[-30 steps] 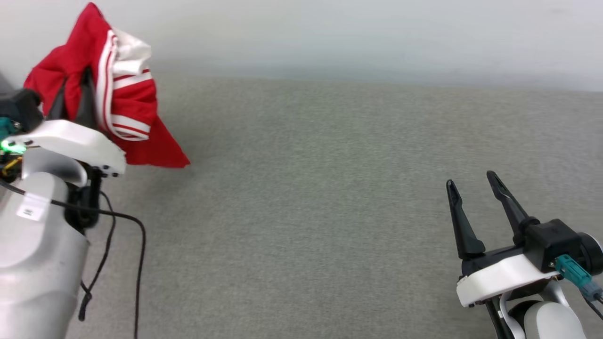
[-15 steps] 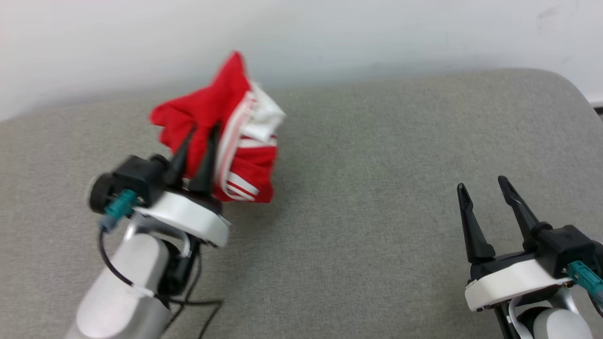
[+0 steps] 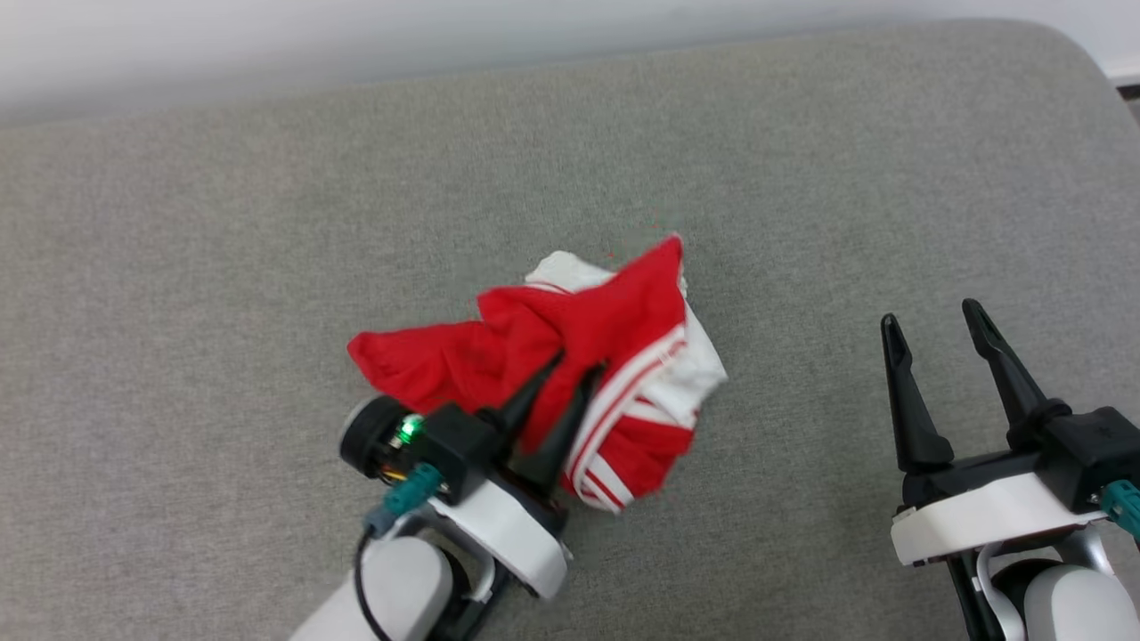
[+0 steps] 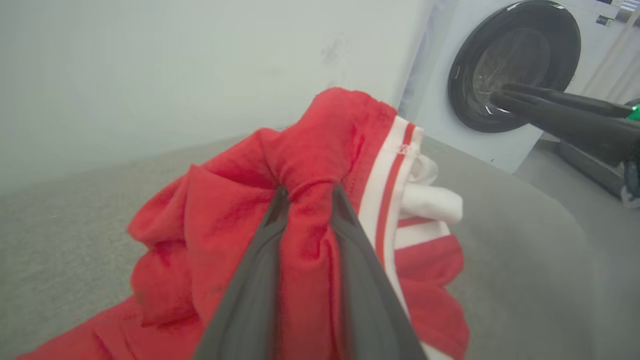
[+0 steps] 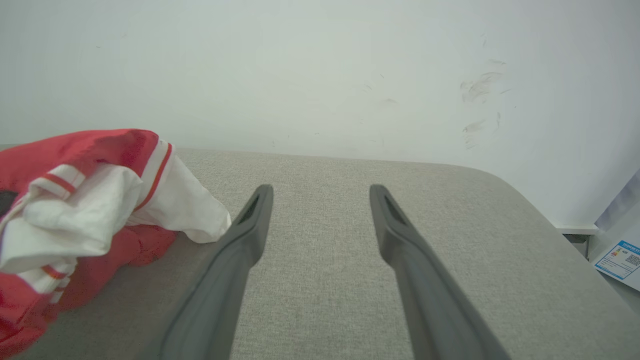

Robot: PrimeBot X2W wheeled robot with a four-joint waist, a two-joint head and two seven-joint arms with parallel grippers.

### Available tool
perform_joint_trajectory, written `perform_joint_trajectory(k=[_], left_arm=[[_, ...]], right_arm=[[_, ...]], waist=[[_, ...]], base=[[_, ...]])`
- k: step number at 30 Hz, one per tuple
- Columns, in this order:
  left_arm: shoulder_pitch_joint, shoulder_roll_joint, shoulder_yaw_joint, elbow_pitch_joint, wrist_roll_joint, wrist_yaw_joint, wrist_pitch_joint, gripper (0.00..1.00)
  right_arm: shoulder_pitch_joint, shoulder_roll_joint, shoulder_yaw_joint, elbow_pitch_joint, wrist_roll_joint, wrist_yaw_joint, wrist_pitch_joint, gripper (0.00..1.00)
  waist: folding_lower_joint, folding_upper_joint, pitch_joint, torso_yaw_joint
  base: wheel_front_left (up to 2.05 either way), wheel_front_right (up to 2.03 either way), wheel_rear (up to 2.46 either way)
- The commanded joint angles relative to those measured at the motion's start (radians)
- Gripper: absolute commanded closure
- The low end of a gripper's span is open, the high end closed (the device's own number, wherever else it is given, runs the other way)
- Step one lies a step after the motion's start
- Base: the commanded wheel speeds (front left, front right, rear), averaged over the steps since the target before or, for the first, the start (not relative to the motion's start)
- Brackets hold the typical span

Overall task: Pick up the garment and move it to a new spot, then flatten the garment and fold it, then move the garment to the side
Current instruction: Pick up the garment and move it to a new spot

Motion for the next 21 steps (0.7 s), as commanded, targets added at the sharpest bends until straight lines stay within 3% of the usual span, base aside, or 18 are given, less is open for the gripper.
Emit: perform_joint_trajectory(k=[1,10,11,12,13,21], left_arm=[[0.014,0.0,-0.011,0.004,0.006,-0.008,0.003,1.0],[0.032,-0.009,-0.131,0.094,0.023,-0.07,0.044,1.0],[0.03,-0.013,-0.135,0.095,0.025,-0.07,0.037,0.64],[0.028,-0.016,-0.14,0.099,0.028,-0.072,0.031,0.09],[0.029,-0.021,-0.141,0.097,0.028,-0.074,0.026,0.0],[0.044,-0.033,-0.114,0.05,0.04,-0.051,-0.012,0.0]], right_arm=[[-0.019,0.001,0.0,-0.004,0.006,0.0,-0.004,0.0],[-0.04,0.001,0.006,0.023,0.012,0.0,-0.02,0.0],[-0.04,0.001,0.008,0.026,0.013,0.0,-0.021,0.0],[-0.038,0.001,0.008,0.032,0.013,0.0,-0.022,0.0],[-0.036,0.001,0.008,0.037,0.014,0.0,-0.022,0.0],[0.001,0.001,0.002,0.07,0.023,0.0,-0.013,0.0]], waist=[[-0.0001,-0.0001,0.024,0.001],[-0.0001,-0.0001,0.036,0.021],[-0.0001,-0.0001,0.029,0.023],[-0.0001,-0.0001,0.019,0.026],[-0.0001,-0.0001,0.009,0.029],[-0.0001,-0.0001,-0.093,0.062]], base=[[0.0,0.0,0.0],[0.0,0.0,0.0],[0.0,0.0,0.0],[0.0,0.0,0.0],[0.0,0.0,0.0],[0.0,0.0,0.0]])
